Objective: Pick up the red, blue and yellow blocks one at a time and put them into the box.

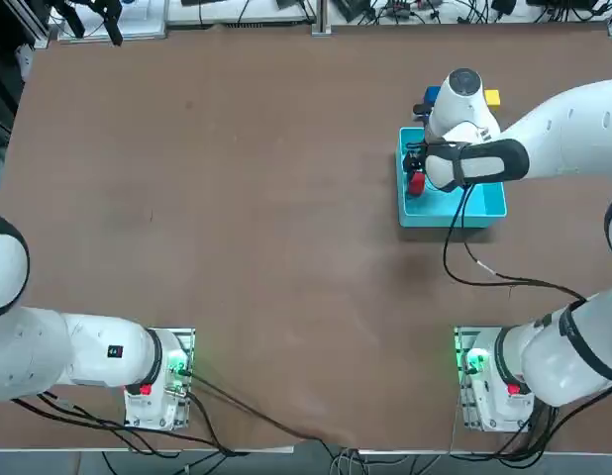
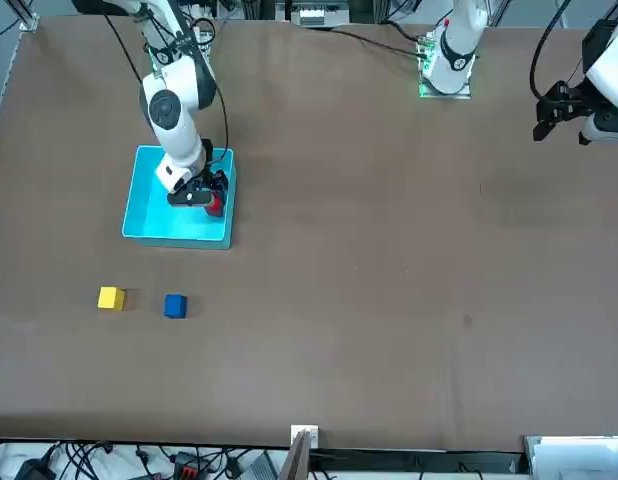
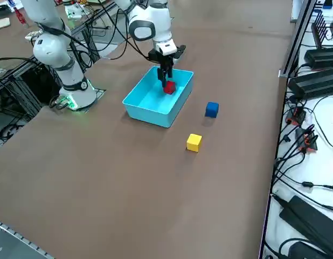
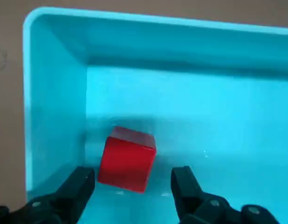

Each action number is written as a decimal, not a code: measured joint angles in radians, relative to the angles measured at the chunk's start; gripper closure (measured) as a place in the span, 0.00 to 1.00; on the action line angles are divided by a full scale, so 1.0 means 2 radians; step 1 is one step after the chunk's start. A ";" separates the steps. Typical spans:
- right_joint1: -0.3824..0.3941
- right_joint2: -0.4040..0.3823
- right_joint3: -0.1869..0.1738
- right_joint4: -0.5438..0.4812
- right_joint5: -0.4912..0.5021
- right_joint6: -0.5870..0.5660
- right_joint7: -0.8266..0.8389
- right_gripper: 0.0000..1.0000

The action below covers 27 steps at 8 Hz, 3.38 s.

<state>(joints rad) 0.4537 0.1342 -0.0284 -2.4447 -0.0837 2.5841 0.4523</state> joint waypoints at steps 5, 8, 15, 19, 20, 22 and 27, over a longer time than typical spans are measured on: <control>-0.027 -0.053 -0.008 0.072 0.000 -0.116 -0.031 0.00; -0.075 0.000 -0.011 0.179 0.000 -0.157 -0.080 0.00; -0.130 0.259 -0.011 0.436 0.005 -0.157 -0.141 0.00; -0.130 0.289 -0.006 0.473 0.019 -0.158 -0.143 0.00; -0.130 0.292 -0.005 0.474 0.020 -0.158 -0.143 0.00; -0.130 0.302 -0.005 0.476 0.020 -0.158 -0.146 0.00; -0.130 0.319 -0.005 0.478 0.019 -0.158 -0.156 0.00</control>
<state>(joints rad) 0.1944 0.7723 -0.0392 -1.4896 -0.0448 2.2685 0.1401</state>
